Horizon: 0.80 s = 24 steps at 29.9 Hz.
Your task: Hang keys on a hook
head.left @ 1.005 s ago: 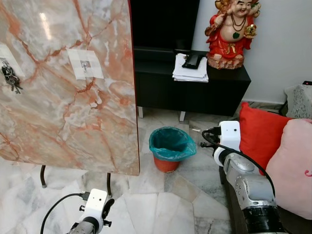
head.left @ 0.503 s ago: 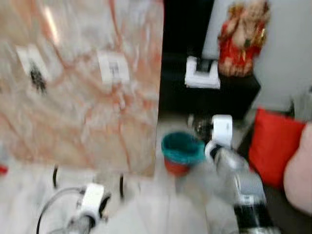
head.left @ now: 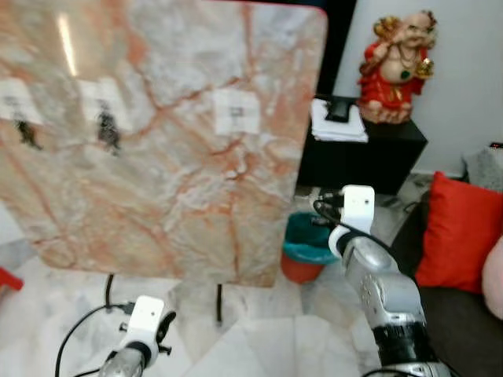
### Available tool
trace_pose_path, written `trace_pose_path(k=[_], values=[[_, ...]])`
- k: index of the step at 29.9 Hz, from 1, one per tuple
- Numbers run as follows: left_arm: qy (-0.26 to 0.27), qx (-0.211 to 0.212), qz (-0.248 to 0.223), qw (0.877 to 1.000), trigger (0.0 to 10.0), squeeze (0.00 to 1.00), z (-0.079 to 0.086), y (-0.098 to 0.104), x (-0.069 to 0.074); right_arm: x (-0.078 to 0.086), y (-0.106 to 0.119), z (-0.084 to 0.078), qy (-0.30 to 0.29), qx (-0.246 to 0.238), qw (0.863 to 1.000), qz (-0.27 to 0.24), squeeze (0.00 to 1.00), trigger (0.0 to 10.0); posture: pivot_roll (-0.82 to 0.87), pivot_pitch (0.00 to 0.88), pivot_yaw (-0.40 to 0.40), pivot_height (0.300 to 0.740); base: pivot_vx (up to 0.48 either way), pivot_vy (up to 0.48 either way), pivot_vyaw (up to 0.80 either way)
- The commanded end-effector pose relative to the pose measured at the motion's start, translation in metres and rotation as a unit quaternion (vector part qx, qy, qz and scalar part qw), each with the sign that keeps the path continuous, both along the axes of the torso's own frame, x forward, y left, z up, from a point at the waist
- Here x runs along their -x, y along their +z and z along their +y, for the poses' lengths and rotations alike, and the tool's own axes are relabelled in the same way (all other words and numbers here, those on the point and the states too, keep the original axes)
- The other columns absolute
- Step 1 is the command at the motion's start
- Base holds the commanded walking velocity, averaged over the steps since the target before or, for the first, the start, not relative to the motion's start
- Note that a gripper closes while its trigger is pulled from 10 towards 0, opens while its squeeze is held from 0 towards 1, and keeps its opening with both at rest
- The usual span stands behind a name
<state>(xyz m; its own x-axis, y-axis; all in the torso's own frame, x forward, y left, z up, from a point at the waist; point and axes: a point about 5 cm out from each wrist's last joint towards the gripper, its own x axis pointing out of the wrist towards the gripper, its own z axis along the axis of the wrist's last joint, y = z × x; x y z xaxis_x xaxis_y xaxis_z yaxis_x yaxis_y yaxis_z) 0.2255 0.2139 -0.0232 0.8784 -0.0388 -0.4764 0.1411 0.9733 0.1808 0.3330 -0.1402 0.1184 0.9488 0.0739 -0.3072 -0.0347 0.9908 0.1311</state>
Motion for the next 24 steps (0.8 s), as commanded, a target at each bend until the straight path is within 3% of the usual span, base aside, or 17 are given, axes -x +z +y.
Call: trace_pose_path(k=[1, 5, 15, 24], values=[[-0.004, 0.011, -0.003, 1.0, 10.0, 0.0, -0.007, 0.001, -0.003, 0.002, -0.005, -0.015, -0.03, 0.003, 1.0, 0.01, 0.0, 10.0, 0.0, 0.0, -0.055, 0.74, 0.0, 0.48, 0.0], [-0.002, 0.011, -0.006, 1.0, 10.0, 0.0, -0.006, 0.002, -0.004, 0.001, -0.005, -0.017, -0.04, -0.002, 0.999, 0.012, 0.0, 10.0, 0.0, 0.0, -0.054, 0.74, 0.0, 0.48, 0.0], [0.004, 0.01, -0.009, 1.0, 10.0, 0.0, 0.001, 0.005, -0.003, -0.004, -0.006, -0.014, -0.051, -0.004, 0.998, 0.022, 0.0, 10.0, 0.01, 0.0, -0.05, 0.74, 0.0, 0.48, -0.76], [0.003, 0.009, -0.012, 1.0, 10.0, 0.0, 0.004, 0.007, -0.004, -0.007, -0.004, -0.012, -0.056, -0.004, 0.998, 0.02, 0.0, 10.0, 0.01, 0.0, -0.045, 0.74, 0.0, 0.48, 0.0]])
